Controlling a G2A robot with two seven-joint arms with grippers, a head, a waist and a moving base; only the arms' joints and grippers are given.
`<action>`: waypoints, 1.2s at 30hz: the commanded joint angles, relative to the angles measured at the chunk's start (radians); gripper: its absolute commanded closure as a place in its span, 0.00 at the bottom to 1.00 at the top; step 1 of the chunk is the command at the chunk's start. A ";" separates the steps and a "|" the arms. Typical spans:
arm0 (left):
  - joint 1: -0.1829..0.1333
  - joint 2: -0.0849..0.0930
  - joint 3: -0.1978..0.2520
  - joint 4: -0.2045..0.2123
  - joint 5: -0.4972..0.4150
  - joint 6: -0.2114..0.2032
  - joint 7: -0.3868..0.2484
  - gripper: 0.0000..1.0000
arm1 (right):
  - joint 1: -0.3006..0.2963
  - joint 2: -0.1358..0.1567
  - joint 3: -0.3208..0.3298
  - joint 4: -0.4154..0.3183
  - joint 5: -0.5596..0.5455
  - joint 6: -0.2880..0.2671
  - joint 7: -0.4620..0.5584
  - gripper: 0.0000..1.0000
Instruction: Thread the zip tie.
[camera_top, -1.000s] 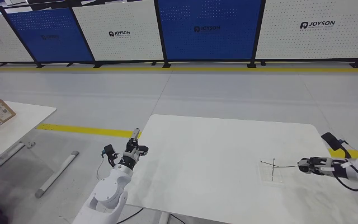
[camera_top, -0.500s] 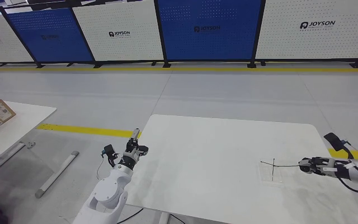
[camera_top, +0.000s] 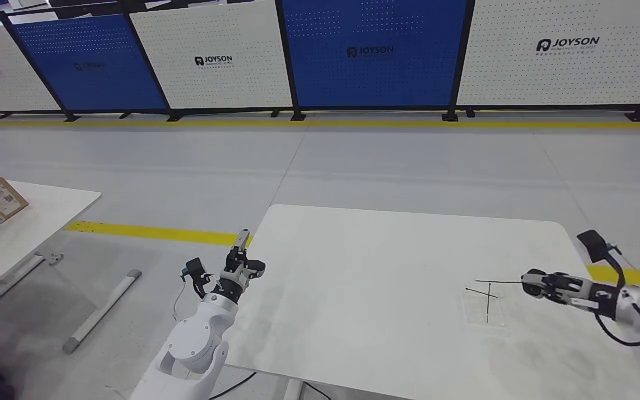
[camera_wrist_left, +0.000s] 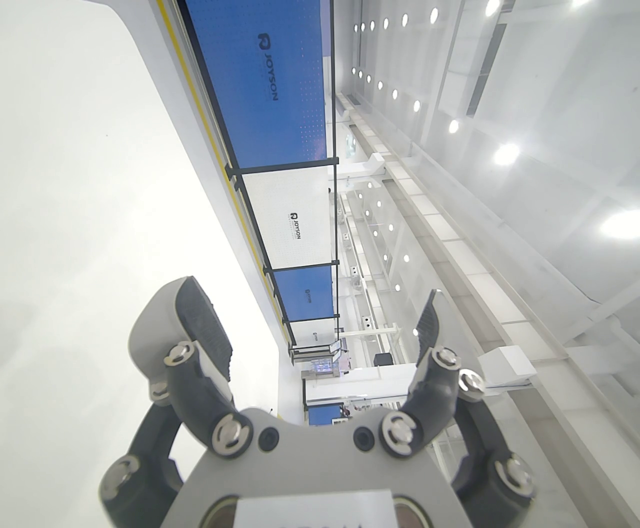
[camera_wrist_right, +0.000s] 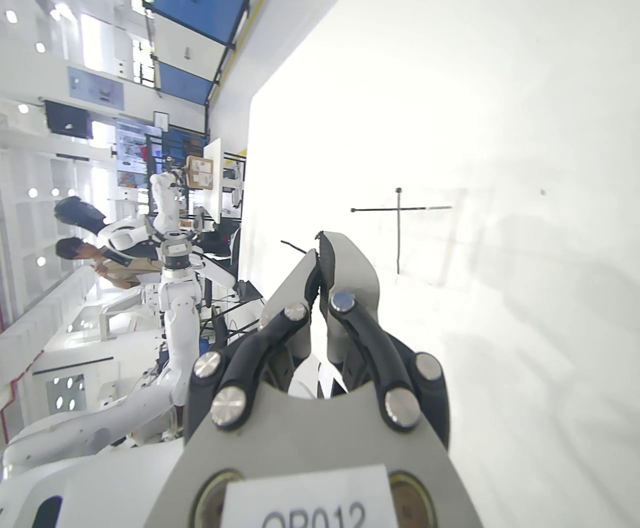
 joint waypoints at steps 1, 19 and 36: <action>0.000 0.000 0.000 0.000 0.000 0.000 0.000 0.00 | -0.020 -0.003 0.006 -0.018 0.033 -0.054 -0.017 1.00; 0.000 0.000 0.000 0.000 0.000 0.000 0.000 0.00 | -0.053 -0.014 -0.007 -0.034 0.093 -0.173 -0.020 1.00; 0.000 0.000 0.000 0.000 0.000 0.000 0.000 0.00 | -0.063 -0.015 -0.012 -0.045 0.081 -0.178 -0.037 1.00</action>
